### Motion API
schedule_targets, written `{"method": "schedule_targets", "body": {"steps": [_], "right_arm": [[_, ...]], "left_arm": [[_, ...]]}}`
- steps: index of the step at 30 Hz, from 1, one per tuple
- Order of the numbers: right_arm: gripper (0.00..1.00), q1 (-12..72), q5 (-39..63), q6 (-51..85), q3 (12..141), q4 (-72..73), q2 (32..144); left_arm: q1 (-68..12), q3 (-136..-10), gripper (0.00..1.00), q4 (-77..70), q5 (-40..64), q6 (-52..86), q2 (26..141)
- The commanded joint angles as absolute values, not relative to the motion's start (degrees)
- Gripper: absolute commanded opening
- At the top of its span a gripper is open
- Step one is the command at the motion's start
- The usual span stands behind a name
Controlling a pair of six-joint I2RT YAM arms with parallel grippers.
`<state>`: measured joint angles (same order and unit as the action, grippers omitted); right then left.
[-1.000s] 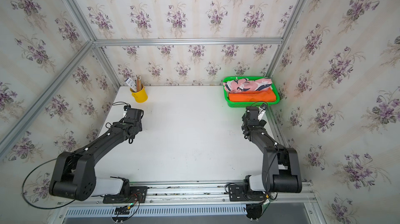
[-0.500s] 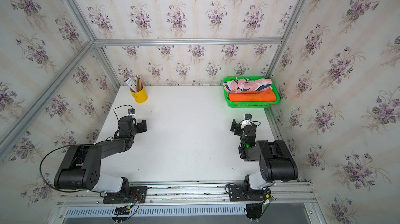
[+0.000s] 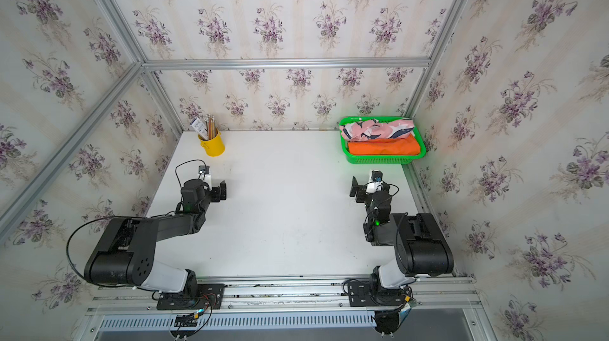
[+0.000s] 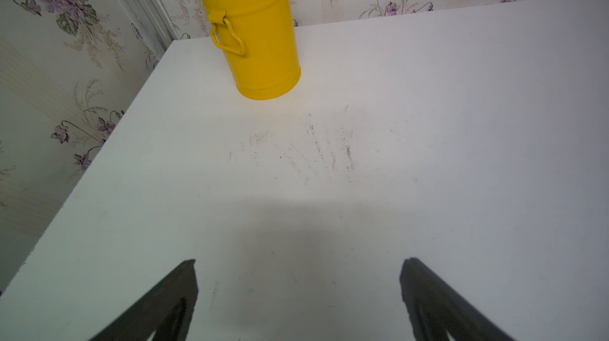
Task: Roll up the shorts
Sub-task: Reset both arms
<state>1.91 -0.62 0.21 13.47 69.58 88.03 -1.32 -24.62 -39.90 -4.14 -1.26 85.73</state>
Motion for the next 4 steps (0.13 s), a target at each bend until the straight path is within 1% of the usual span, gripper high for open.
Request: {"method": "schedule_targets", "body": {"steps": [1, 4], "right_arm": [[1.00, 2.0, -0.3, -0.2, 13.5, 71.0, 87.9], [1.00, 2.3, -0.9, -0.3, 13.1, 71.7, 87.8]], "left_arm": [[-1.2, -24.8, 0.99, -41.6, -4.4, -1.7, 85.7], [-1.3, -24.8, 0.99, -41.7, -4.4, -1.7, 85.8]]}}
